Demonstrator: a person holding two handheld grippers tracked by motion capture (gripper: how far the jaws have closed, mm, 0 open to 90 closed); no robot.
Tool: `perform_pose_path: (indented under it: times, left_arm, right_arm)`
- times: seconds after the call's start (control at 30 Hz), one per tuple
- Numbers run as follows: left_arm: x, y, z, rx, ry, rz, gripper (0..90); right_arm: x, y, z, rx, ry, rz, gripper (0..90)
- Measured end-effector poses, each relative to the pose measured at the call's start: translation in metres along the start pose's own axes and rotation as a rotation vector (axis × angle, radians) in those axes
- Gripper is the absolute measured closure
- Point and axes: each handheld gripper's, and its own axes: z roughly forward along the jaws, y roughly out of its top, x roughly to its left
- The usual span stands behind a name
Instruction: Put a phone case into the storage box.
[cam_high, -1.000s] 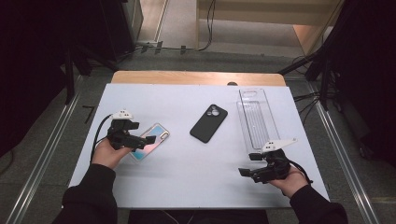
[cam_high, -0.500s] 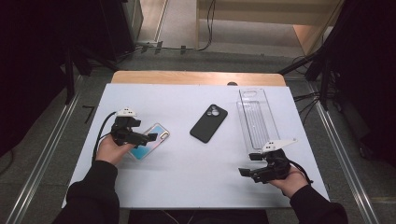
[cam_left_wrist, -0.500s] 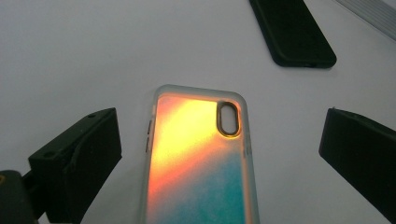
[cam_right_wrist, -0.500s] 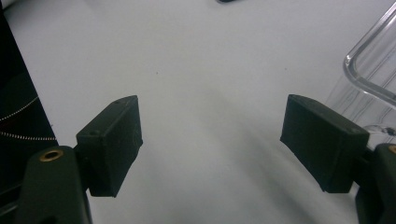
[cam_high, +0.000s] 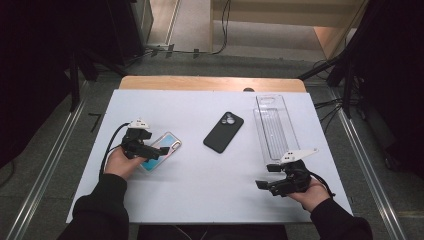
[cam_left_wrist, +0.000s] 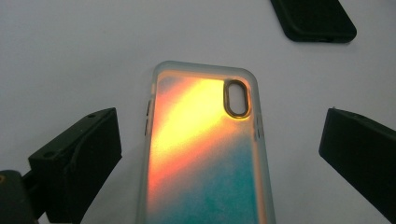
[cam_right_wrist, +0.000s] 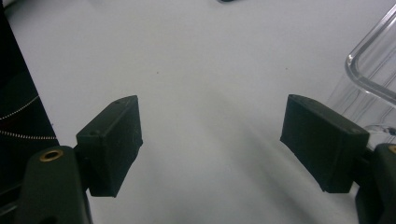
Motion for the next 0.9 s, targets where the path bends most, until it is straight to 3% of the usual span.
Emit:
perform_pose_path:
  times: [0.3, 0.5, 0.63, 0.8, 0.9]
  left_arm:
    - [0.002, -0.006, 0.007, 0.032, 0.004, 0.003, 0.0]
    - [0.000, -0.010, 0.014, 0.060, -0.020, 0.009, 0.0]
    - [0.000, -0.012, 0.016, 0.064, -0.006, 0.025, 0.0]
    - [-0.005, -0.014, 0.018, 0.076, 0.032, 0.078, 0.0]
    - [-0.006, -0.016, 0.018, 0.069, 0.046, 0.085, 0.1]
  right_arm:
    - [0.000, 0.000, 0.000, 0.002, -0.001, -0.001, 18.5]
    - [0.000, 0.000, 0.001, 0.008, -0.001, -0.001, 18.4]
    - [0.000, 0.000, 0.001, 0.007, -0.001, 0.000, 18.4]
    - [0.000, 0.000, 0.001, 0.008, 0.000, -0.002, 18.4]
    - [0.000, 0.000, 0.001, 0.007, -0.001, -0.001, 18.5]
